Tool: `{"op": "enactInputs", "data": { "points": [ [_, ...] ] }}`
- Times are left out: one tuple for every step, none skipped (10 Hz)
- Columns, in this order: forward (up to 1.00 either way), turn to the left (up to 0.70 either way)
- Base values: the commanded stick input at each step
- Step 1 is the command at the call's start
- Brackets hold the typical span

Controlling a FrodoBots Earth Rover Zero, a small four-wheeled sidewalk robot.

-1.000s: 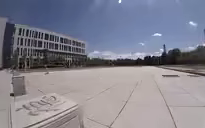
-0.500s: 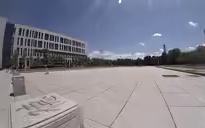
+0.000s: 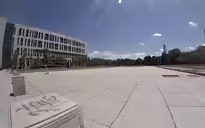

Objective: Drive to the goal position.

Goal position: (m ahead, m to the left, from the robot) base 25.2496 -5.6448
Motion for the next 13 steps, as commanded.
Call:
{"op": "enactInputs", "data": {
  "points": [
    [0.06, 0.0],
    [0.06, 0.0],
    [0.05, 0.0],
    [0.06, 0.0],
    [0.06, 0.0],
    [0.06, 0.0],
    [0.06, 0.0],
    [0.06, 0.0],
    [0.06, 0.0],
    [0.06, 0.0],
    [0.05, 0.0],
    [0.06, 0.0],
    [0.06, 0.0]
  ]
}}
